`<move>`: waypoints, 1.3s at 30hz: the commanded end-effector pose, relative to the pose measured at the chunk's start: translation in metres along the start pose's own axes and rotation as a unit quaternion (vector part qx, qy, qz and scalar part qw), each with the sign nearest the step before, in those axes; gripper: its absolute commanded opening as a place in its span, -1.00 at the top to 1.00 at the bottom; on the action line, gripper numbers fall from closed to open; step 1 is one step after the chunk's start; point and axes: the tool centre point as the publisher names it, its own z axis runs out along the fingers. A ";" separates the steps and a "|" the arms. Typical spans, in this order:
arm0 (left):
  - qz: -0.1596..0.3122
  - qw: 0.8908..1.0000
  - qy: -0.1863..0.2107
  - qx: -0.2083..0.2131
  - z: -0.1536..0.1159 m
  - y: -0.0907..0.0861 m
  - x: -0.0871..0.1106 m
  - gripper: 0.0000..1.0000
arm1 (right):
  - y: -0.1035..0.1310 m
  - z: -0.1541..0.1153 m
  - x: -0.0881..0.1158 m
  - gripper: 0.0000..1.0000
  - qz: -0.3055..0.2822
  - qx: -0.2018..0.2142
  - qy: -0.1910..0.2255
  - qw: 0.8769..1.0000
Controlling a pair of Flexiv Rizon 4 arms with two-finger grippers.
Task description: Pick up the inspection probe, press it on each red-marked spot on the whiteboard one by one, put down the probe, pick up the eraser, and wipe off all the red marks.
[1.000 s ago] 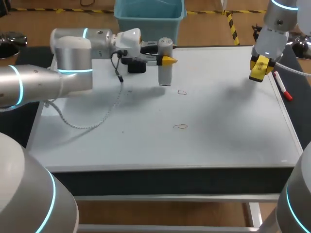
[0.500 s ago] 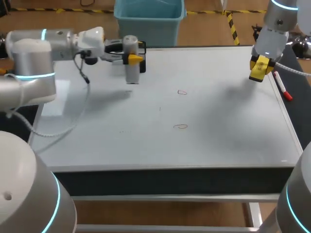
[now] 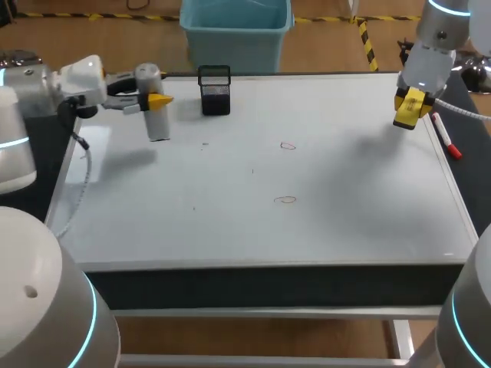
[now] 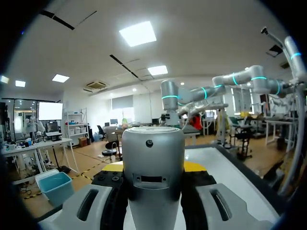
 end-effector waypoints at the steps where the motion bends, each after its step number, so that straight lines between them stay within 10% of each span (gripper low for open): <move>1: 0.002 0.999 -0.040 0.000 -0.027 -0.003 0.005 1.00 | -0.001 -0.001 0.000 1.00 -0.001 0.000 0.001 1.000; 18: 0.000 0.999 -0.051 -0.002 -0.043 -0.001 0.004 1.00 | -0.001 -0.001 0.000 1.00 -0.001 0.000 0.001 1.000; 39: 0.000 0.999 -0.051 -0.002 -0.043 -0.001 0.004 1.00 | 0.103 0.015 -0.143 1.00 -0.155 -0.001 0.020 0.988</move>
